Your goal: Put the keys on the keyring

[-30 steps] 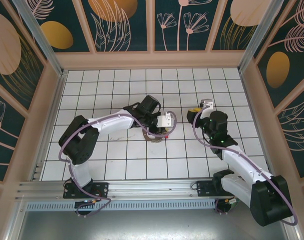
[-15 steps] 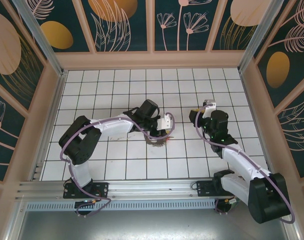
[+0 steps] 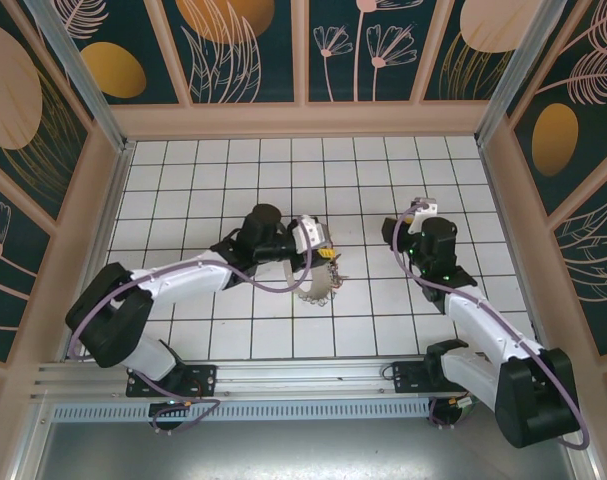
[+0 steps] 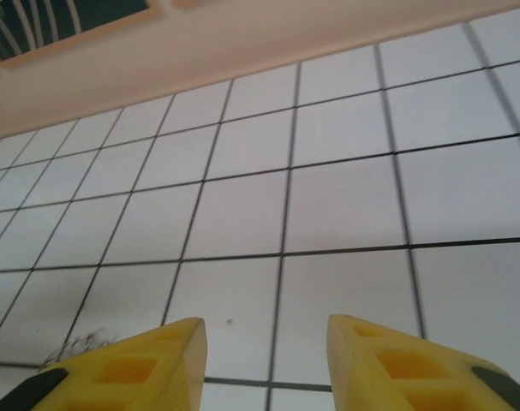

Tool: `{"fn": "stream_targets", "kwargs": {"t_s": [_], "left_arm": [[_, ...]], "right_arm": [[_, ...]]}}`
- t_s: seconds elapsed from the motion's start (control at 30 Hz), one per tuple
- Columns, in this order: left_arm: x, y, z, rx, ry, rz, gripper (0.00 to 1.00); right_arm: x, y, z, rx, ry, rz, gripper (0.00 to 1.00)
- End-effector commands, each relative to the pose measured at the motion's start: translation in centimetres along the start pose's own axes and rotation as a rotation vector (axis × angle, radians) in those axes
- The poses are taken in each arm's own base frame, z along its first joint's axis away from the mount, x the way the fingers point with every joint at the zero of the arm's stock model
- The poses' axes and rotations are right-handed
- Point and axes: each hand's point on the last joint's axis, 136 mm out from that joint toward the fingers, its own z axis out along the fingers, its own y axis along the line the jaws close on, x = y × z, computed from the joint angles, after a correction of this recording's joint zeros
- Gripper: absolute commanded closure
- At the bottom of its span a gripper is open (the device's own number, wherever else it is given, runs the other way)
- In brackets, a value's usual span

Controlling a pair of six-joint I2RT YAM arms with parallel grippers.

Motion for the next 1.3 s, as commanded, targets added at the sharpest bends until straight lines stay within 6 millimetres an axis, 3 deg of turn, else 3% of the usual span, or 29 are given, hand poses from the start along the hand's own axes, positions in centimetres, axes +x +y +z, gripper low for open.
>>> {"fn": "stream_targets", "kwargs": {"t_s": [0.0,0.1,0.13,0.23,0.27,0.43,0.63,0.77,1.0,1.27], "left_arm": [[-1.2,4.1,-2.3,-0.226,-0.099,-0.092,0.56],[-0.9,6.7,-4.9,-0.397,-0.134,-0.148,0.50],[-0.7,7.6,-6.1,-0.467,-0.150,-0.172,0.42],[0.2,10.3,-9.8,-0.663,-0.197,-0.271,0.18],[0.6,10.7,-10.7,-0.702,-0.201,-0.290,0.02],[2.7,12.1,-14.8,-0.880,-0.204,-0.350,0.01],[6.5,13.8,-21.5,-1.146,-0.281,-0.531,0.01],[8.9,14.4,-24.3,-1.262,-0.202,-0.537,0.01],[11.0,15.4,-27.0,-1.386,-0.060,-0.453,0.01],[11.4,16.0,-26.3,-1.360,-0.035,-0.408,0.01]], "right_arm": [[-3.8,-2.2,-1.4,0.146,-0.127,0.008,0.53],[-4.8,-4.1,-2.3,0.253,-0.177,0.033,0.39],[-5.0,-5.0,-2.5,0.299,-0.189,0.047,0.34],[-5.0,-7.7,-3.2,0.434,-0.215,0.089,0.05],[-5.0,-8.4,-3.3,0.464,-0.221,0.091,0.03],[-4.9,-10.4,-3.8,0.514,-0.266,0.098,0.03],[-4.2,-10.7,-2.9,0.484,-0.244,0.051,0.05],[-3.4,-10.1,-2.2,0.419,-0.258,-0.084,0.06],[-1.7,-11.0,0.2,0.405,-0.222,-0.121,0.08],[-1.0,-9.8,1.4,0.279,-0.312,-0.183,0.08]]}}
